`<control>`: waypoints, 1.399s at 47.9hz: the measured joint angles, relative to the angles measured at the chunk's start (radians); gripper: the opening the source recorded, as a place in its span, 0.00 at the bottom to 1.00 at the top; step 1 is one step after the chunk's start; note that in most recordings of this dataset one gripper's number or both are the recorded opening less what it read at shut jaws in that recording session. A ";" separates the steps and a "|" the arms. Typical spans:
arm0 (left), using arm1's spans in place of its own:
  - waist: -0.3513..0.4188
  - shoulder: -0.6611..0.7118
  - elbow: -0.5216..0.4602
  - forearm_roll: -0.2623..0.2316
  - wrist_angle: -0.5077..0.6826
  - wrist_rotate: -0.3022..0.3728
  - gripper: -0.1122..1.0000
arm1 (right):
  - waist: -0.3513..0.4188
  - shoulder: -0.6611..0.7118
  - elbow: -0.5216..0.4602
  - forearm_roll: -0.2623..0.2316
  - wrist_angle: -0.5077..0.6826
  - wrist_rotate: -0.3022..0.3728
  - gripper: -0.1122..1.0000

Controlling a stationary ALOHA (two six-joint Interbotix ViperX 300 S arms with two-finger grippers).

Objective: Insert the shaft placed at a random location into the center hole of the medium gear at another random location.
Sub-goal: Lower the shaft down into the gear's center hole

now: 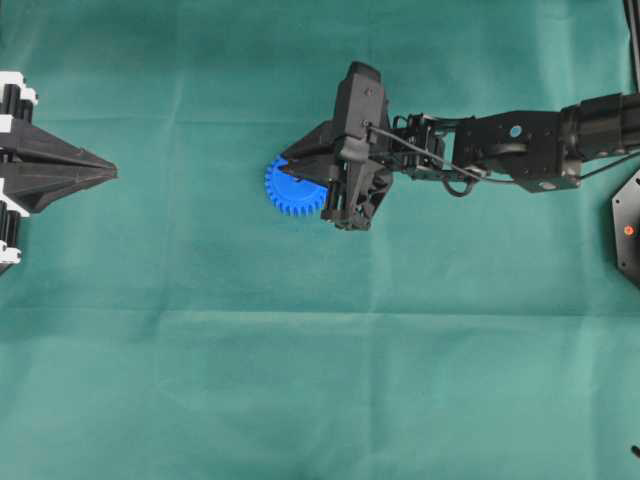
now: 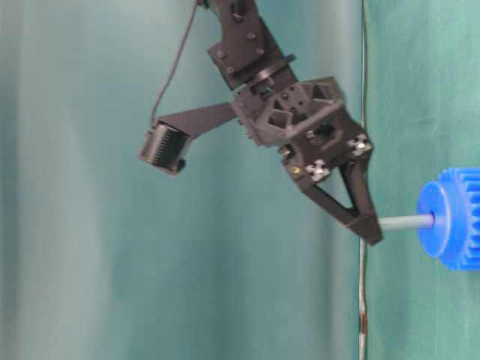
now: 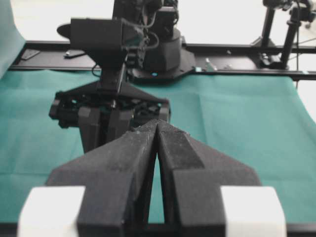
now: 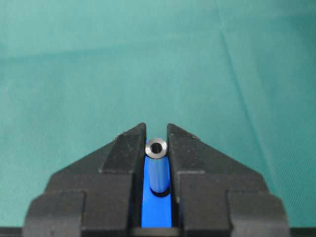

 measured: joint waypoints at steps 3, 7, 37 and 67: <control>0.000 0.000 0.000 0.002 0.000 0.000 0.10 | 0.000 0.009 0.002 0.003 -0.002 0.000 0.21; 0.000 0.000 -0.002 0.002 0.000 0.000 0.10 | 0.002 0.012 0.003 0.005 -0.003 0.000 0.21; 0.000 0.000 -0.002 0.002 0.000 0.000 0.10 | 0.002 0.089 0.006 0.005 -0.046 0.000 0.21; 0.000 0.000 -0.002 0.002 0.006 0.000 0.10 | 0.002 0.089 0.006 0.017 -0.046 0.000 0.22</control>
